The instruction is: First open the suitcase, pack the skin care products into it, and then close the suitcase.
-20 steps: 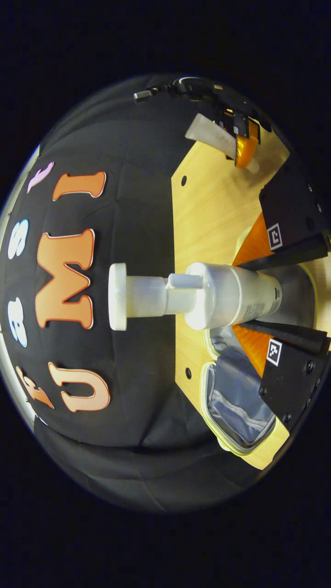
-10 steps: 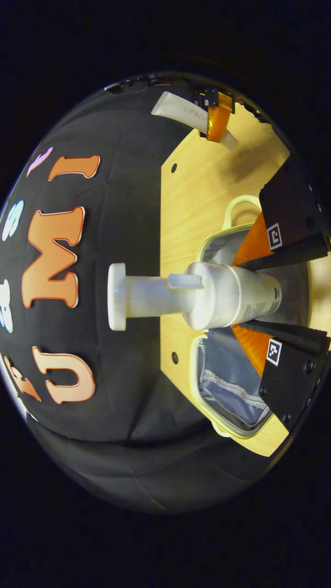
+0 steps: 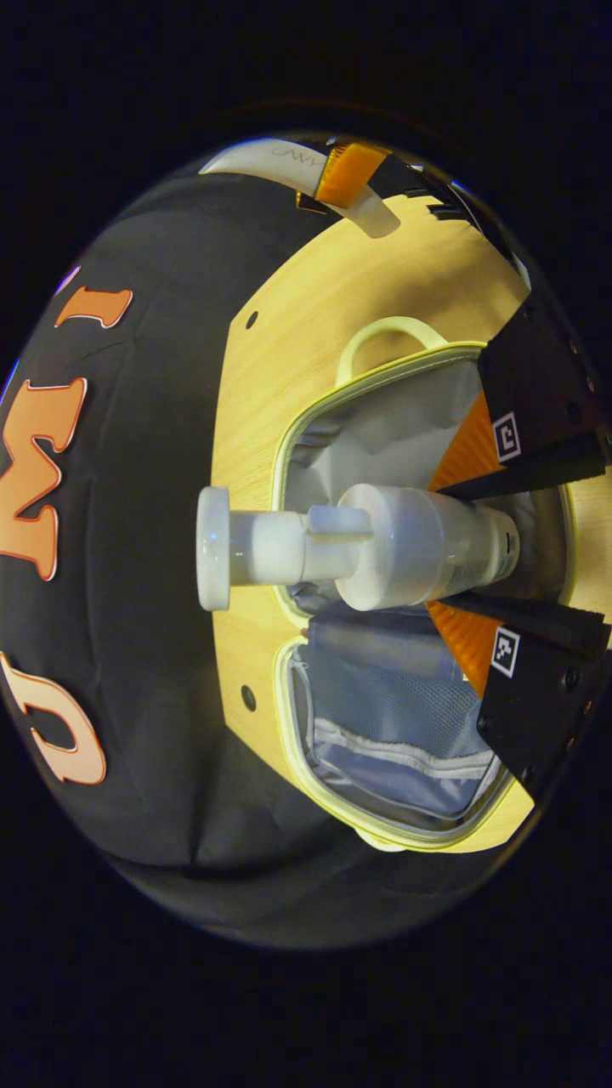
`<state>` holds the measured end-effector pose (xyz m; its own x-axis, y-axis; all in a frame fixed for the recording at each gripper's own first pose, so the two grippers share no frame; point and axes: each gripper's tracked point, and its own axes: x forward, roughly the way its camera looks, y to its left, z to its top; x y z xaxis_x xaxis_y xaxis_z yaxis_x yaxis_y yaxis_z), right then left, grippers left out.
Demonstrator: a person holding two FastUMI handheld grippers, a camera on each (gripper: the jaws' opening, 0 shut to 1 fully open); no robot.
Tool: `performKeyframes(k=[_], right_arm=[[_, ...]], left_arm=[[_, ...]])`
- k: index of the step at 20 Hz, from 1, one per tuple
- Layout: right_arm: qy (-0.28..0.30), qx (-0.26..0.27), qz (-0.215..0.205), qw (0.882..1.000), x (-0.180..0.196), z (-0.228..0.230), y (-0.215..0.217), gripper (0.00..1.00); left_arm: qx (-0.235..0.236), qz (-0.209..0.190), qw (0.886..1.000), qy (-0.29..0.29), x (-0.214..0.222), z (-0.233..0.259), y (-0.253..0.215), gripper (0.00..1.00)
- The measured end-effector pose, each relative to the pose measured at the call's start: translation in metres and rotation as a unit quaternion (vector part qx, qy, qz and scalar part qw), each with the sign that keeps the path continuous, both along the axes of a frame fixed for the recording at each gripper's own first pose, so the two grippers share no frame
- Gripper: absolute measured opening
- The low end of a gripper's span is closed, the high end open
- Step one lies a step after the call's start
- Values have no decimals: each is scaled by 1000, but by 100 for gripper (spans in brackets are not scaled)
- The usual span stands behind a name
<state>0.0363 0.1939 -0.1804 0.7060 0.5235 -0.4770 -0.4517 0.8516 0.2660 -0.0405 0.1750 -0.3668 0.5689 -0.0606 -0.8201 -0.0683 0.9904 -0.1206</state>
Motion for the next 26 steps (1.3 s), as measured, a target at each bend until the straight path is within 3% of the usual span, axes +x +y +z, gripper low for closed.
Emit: performKeyframes(k=[6,9,15,19,24,26], right_arm=[[11,-7,-22,1000,-6,3,24,41],[20,-13,-48,999,-7,3,31,41],[40,-21,-99,994,-9,1,47,41],[56,-26,-97,993,-9,-5,61,41],[71,-13,-89,993,2,-8,73,41],[77,-12,-82,994,5,-10,81,41]], left_arm=[[-30,-49,995,81,-2,-34,-8,56],[-38,-72,993,82,8,-33,-13,55],[-89,-49,984,149,7,-61,-20,56],[-106,-43,982,148,7,-66,-24,59],[-174,-29,981,79,11,-38,-19,64],[-192,-13,980,46,13,-23,-1,72]])
